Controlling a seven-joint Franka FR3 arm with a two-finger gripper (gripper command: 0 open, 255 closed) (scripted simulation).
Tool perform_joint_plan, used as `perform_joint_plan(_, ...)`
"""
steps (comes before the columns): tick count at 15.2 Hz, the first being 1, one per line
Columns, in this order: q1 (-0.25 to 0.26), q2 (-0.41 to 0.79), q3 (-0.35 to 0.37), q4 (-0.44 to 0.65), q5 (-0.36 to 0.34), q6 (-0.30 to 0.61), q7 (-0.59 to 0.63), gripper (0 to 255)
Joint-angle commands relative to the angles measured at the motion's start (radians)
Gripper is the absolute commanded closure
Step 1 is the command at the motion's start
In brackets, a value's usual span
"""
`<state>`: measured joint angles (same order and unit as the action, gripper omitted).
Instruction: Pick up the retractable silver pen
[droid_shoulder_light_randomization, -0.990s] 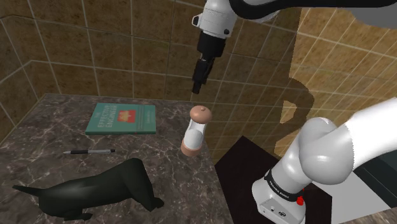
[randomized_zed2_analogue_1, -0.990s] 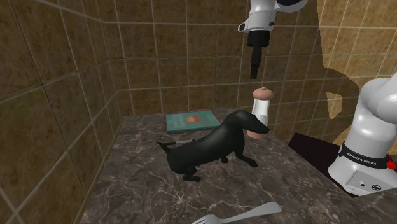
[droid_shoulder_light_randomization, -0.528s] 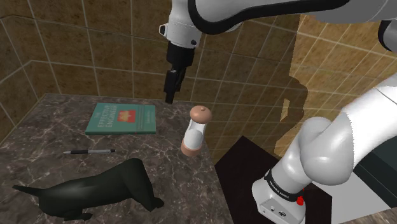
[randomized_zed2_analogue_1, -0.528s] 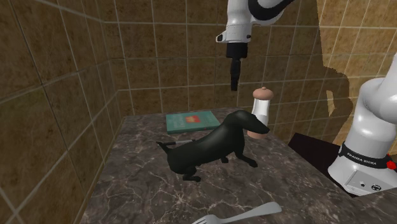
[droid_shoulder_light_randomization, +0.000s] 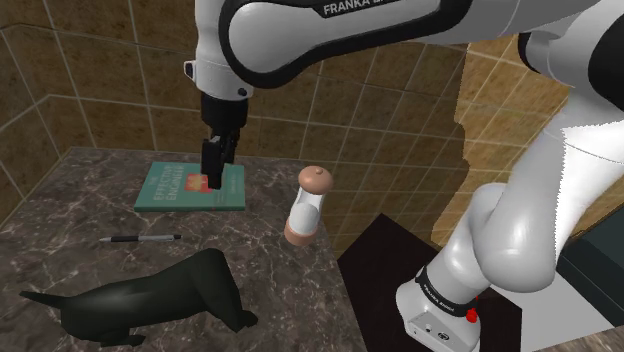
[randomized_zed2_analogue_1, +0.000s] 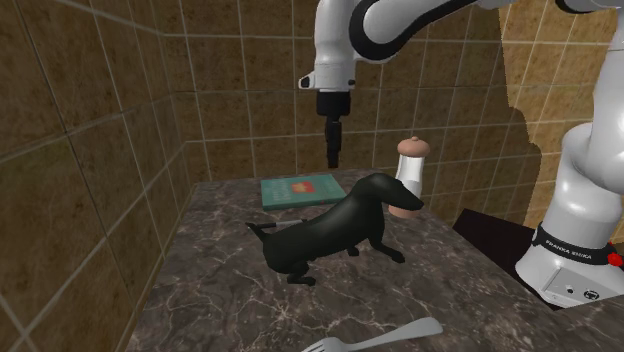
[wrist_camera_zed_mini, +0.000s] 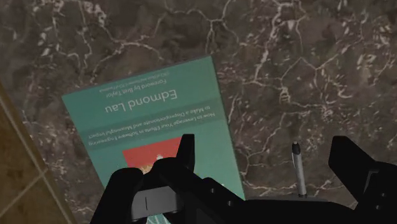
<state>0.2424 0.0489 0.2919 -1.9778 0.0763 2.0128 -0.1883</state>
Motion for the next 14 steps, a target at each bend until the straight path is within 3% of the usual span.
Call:
perform_joint_plan(1,0.019,0.071,0.016,0.055,-0.025,0.014,0.004,0)
perform_joint_plan(11,0.152,0.421,0.058,0.386,-0.163,0.008,0.019,0)
perform_joint_plan(14,0.163,0.449,0.056,0.393,-0.173,0.027,0.019,0)
